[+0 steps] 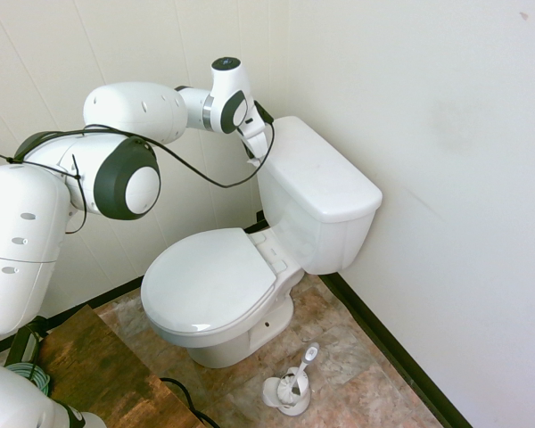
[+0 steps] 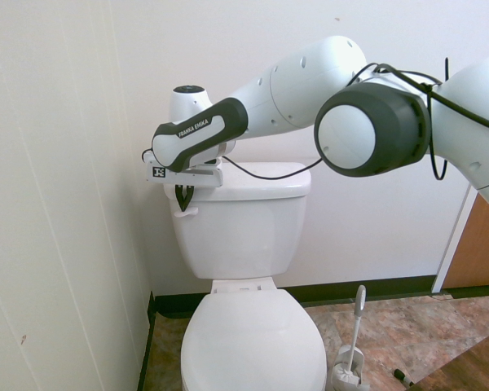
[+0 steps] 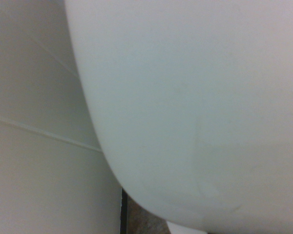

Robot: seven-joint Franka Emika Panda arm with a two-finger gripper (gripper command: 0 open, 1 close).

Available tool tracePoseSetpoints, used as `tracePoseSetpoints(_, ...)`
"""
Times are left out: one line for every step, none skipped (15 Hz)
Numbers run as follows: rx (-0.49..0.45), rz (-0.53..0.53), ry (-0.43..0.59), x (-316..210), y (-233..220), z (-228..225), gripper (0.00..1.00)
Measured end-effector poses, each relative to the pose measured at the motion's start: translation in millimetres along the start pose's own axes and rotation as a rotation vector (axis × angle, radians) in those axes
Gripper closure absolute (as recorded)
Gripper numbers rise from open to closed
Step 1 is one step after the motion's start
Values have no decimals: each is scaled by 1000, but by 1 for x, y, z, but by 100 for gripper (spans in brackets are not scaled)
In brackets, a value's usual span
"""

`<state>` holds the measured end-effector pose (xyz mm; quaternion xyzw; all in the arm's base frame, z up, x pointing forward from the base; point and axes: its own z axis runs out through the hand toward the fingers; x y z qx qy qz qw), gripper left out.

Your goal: Flush the toilet

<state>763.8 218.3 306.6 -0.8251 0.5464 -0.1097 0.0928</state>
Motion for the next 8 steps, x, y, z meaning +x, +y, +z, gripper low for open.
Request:
tracePoseSetpoints(0, 0, 0, 0, -1, -7, 100)
tracePoseSetpoints(1, 0, 0, 0, 0, -12, 100)
tracePoseSetpoints(2, 0, 1, 1, 0, -17, 100)
tracePoseSetpoints(5, -1, 5, 2, 1, -24, 100)
tracePoseSetpoints(9, -1, 8, 3, 1, -33, 100)
tracePoseSetpoints(15, -2, 12, 4, 1, -44, 100)
tracePoseSetpoints(21, -4, 15, 5, 2, -55, 100)
tracePoseSetpoints(24, -6, 17, 5, 4, -66, 100)
